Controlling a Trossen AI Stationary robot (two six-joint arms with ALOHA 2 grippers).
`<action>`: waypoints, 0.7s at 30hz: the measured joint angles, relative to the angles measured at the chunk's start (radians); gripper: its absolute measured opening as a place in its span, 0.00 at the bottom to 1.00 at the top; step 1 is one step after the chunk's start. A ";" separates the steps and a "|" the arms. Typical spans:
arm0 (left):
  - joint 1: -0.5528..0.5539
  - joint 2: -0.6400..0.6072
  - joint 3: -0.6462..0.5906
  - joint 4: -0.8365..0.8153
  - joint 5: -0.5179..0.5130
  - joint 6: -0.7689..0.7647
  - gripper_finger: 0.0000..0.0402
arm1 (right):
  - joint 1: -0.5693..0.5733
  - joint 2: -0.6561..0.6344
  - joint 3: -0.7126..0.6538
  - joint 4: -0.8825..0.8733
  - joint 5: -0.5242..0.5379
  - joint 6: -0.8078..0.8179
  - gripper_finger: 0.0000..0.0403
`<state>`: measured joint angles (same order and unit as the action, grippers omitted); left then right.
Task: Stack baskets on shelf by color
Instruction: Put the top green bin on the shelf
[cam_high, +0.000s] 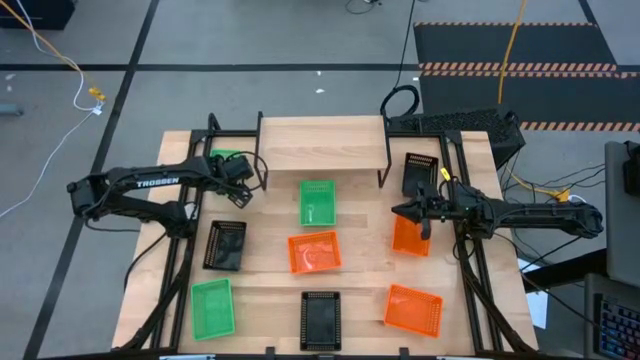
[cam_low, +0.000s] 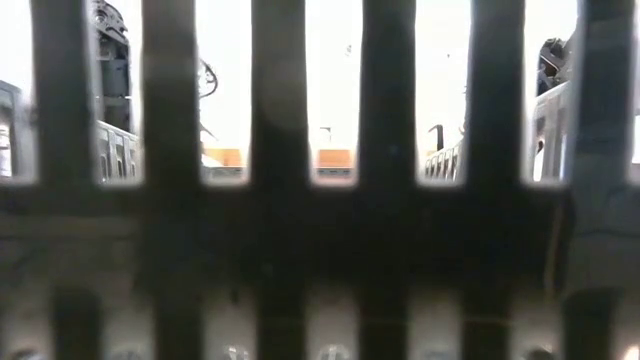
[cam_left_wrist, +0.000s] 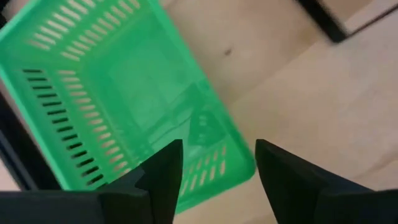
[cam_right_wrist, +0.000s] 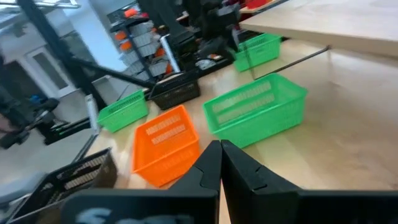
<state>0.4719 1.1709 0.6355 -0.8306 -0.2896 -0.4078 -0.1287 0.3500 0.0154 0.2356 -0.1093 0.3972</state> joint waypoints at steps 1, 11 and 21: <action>0.000 0.000 0.001 0.004 0.001 -0.008 0.47 | 0.000 0.000 0.000 0.000 -0.008 0.000 0.00; 0.000 0.000 0.001 -0.009 0.038 -0.018 0.16 | 0.000 0.000 0.000 0.000 -0.022 0.029 0.00; -0.003 -0.022 0.035 -0.097 -0.007 -0.092 0.05 | 0.000 0.000 0.000 0.015 0.034 0.062 0.00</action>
<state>0.4693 1.1491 0.6702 -0.9276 -0.2966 -0.4998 -0.1287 0.3500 0.0154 0.2501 -0.0755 0.4596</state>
